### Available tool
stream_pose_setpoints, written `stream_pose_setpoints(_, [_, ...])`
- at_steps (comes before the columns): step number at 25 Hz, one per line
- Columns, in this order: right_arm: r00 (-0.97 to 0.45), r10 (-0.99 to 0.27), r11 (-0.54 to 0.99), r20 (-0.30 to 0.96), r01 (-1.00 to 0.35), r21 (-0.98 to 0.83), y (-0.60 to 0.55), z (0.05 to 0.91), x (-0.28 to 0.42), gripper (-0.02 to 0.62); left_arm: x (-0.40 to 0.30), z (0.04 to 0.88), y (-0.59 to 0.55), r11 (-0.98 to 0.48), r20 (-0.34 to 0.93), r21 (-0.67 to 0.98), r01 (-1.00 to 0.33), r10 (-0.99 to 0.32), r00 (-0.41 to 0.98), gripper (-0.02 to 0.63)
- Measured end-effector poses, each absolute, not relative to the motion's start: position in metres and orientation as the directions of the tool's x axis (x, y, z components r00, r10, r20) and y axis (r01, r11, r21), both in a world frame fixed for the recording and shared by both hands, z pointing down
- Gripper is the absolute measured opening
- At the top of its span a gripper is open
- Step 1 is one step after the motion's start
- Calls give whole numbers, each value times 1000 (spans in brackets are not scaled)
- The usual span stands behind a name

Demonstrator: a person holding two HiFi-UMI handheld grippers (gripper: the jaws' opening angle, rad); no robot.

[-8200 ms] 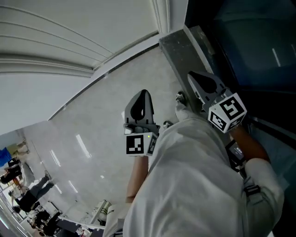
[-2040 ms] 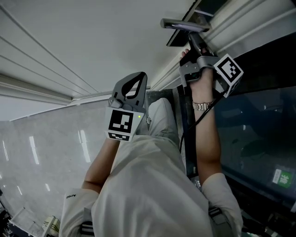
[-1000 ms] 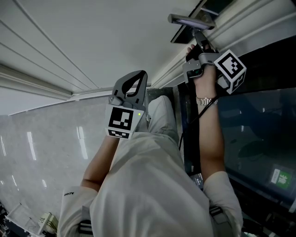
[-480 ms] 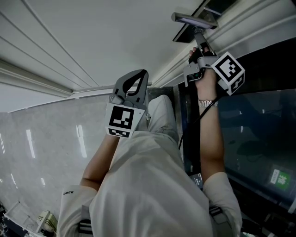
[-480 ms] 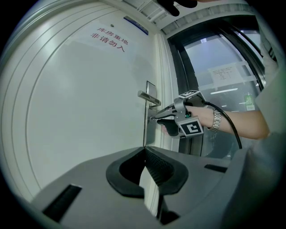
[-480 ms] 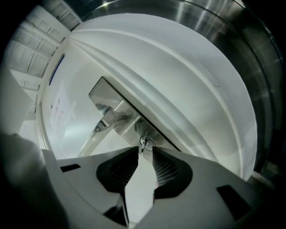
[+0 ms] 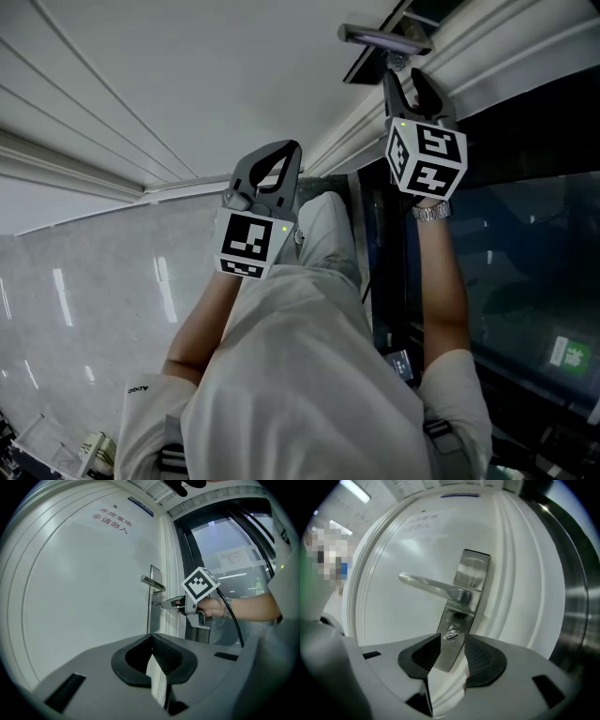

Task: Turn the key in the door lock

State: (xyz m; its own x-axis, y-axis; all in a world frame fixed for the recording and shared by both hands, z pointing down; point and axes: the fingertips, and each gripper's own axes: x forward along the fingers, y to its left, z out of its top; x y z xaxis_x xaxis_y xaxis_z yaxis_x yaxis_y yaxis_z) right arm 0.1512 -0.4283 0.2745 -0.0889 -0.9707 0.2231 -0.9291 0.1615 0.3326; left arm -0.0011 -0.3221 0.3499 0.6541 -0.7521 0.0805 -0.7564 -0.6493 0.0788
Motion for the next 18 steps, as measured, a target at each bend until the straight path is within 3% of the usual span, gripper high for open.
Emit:
stream_pose_setpoints(3, [-55, -975, 169, 215, -813, 558, -429, 276, 144, 133, 0, 350, -323, -652, 80, 80, -754, -750, 657, 9])
stream_pose_setpoints(10, [2, -988, 134, 155, -491, 861, -434, 274, 135, 133, -2, 349, -325, -650, 78, 81, -756, -752, 655, 9])
stream_pose_setpoints(18, [29, -984, 171, 174, -88, 981, -448, 294, 133, 133, -7, 353, -326, -643, 86, 83, -761, -756, 648, 9])
